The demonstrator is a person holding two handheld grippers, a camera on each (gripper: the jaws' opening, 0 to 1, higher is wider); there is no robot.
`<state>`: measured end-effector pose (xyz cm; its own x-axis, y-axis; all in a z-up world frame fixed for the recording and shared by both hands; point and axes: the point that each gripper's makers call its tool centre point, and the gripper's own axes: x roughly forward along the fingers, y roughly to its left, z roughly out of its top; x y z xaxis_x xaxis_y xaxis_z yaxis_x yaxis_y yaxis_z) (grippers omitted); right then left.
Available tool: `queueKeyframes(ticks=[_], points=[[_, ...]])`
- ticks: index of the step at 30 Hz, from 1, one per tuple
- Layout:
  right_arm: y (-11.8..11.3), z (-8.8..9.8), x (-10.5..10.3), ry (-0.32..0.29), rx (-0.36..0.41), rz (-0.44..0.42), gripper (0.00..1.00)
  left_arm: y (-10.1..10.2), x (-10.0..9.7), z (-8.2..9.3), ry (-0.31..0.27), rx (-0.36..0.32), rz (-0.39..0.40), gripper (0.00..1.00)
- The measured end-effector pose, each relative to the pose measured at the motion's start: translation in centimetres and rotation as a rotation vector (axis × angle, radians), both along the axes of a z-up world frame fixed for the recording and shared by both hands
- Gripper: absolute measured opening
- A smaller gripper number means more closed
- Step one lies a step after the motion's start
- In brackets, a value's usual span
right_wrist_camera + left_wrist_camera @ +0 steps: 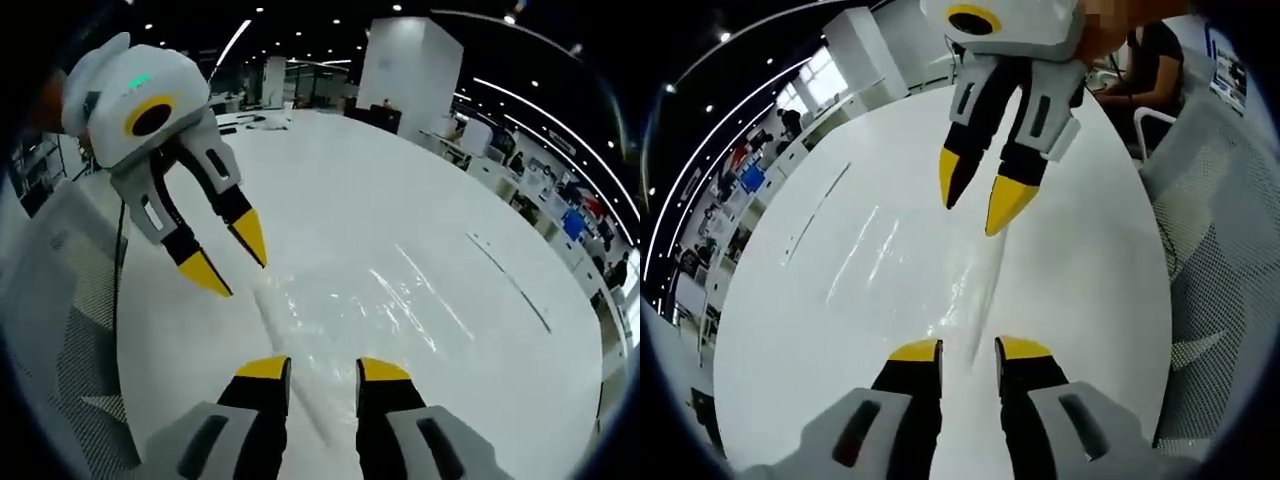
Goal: Open the resealable bag by pulling the two sides of the seal apart until the entire bag opening is separated and visibly accessible.
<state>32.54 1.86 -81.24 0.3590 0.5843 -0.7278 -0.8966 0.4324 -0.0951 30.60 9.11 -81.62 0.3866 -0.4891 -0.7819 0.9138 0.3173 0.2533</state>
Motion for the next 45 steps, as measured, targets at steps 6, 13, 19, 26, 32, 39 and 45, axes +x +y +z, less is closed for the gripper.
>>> queueKeyframes(ticks=[6, 13, 19, 26, 32, 39, 45], points=[[-0.1, 0.0, -0.8, 0.007, 0.019, -0.012, 0.32, 0.4, -0.2, 0.2, 0.010, -0.029, 0.038, 0.26], [0.1, -0.1, -1.6, 0.065, 0.111, -0.081, 0.45, 0.5, -0.3, 0.4, 0.020, -0.080, 0.078, 0.34], [-0.2, -0.2, -2.3, 0.097, 0.147, -0.118, 0.54, 1.1, -0.5, 0.3, 0.031, -0.097, 0.108, 0.43], [-0.2, 0.2, -2.8, 0.124, 0.207, -0.170, 0.61, 2.0, -0.4, 0.2, 0.041, -0.131, 0.175, 0.53], [-0.1, 0.5, -3.4, 0.103, 0.220, -0.165, 0.67, 2.3, -0.4, 0.8, 0.052, -0.172, 0.225, 0.60], [-0.1, 0.7, -4.0, 0.091, 0.248, -0.178, 0.75, 2.6, -0.9, 0.9, 0.070, -0.211, 0.268, 0.71], [-0.3, 0.7, -4.4, 0.085, 0.269, -0.201, 0.81, 2.6, -1.4, 0.7, 0.084, -0.221, 0.278, 0.78]])
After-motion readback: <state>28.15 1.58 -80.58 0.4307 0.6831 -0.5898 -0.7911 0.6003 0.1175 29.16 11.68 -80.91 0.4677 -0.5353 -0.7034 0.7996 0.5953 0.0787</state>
